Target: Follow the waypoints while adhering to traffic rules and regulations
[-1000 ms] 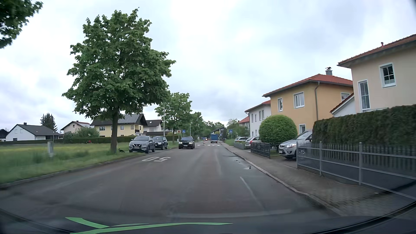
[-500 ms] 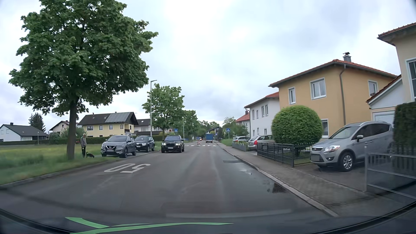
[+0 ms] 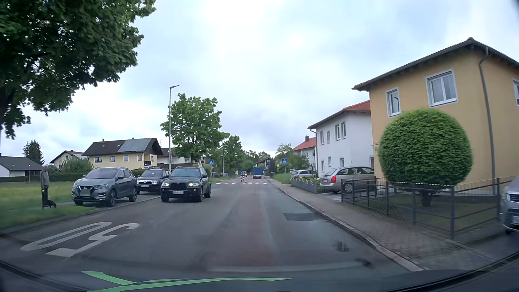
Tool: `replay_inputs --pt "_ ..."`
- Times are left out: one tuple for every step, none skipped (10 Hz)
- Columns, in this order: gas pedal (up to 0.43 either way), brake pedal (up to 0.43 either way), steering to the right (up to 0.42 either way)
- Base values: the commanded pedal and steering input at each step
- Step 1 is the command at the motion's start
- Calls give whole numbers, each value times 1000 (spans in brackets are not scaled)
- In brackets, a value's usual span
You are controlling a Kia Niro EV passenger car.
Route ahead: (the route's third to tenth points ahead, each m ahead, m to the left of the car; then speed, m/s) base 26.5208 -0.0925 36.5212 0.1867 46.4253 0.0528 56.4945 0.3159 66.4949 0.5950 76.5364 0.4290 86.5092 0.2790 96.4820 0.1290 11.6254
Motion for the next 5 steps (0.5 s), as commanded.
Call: replay_inputs --pt "130 0 1" --pt "118 0 -2" --pt "118 0 -2" --pt "118 0 -2" --pt "118 0 -3"
